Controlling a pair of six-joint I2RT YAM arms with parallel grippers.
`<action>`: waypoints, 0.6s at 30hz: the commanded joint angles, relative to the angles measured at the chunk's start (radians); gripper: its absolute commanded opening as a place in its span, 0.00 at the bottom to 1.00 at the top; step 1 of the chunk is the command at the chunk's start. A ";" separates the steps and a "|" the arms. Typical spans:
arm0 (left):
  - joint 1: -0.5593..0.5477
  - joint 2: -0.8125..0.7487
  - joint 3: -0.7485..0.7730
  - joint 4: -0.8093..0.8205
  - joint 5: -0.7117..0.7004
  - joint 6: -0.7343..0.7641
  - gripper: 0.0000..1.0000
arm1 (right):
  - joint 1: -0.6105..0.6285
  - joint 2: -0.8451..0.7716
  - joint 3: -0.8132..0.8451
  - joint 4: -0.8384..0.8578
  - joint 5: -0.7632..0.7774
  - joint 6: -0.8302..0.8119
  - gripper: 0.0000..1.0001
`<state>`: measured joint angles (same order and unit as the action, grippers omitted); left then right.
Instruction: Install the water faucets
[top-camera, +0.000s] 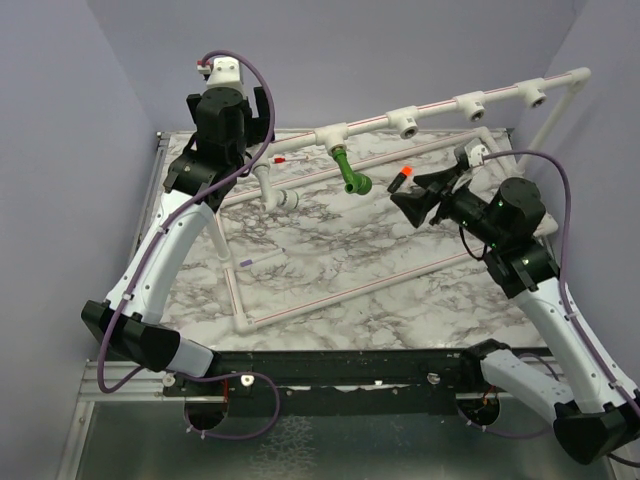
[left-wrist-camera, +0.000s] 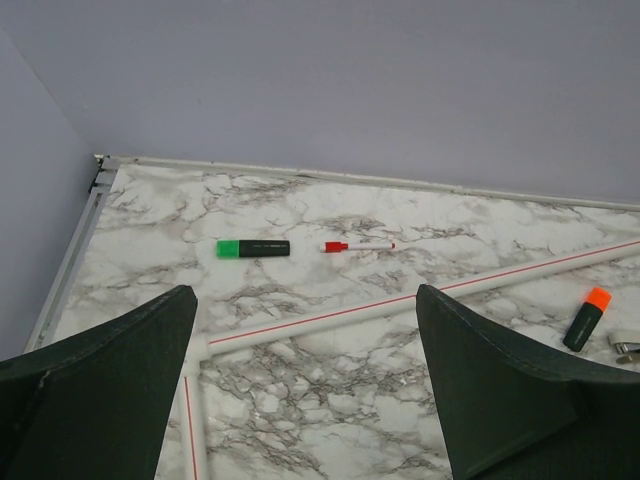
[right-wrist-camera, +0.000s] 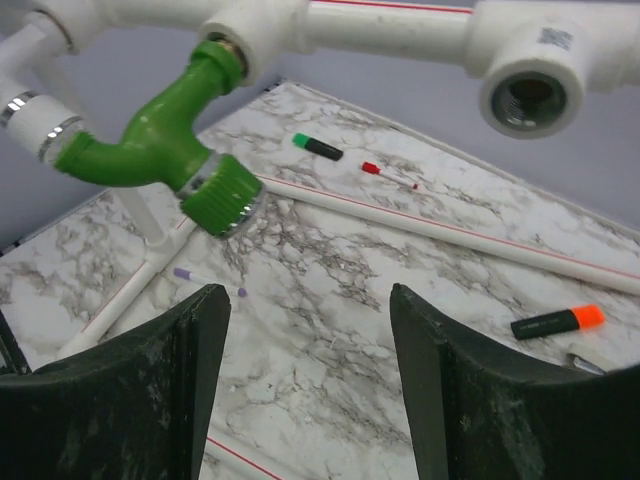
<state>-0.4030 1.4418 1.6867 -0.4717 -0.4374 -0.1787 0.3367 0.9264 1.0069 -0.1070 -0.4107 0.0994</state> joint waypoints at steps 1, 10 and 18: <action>-0.003 0.010 -0.042 -0.120 0.041 0.001 0.92 | 0.089 -0.041 -0.031 0.128 -0.070 -0.144 0.71; -0.003 0.011 -0.039 -0.120 0.034 0.008 0.92 | 0.260 -0.010 -0.057 0.295 -0.035 -0.405 0.73; -0.003 0.013 -0.039 -0.120 0.038 0.010 0.92 | 0.470 0.106 -0.043 0.378 0.242 -0.661 0.74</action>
<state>-0.4030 1.4418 1.6863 -0.4698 -0.4339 -0.1783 0.7334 0.9821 0.9630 0.1928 -0.3546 -0.3923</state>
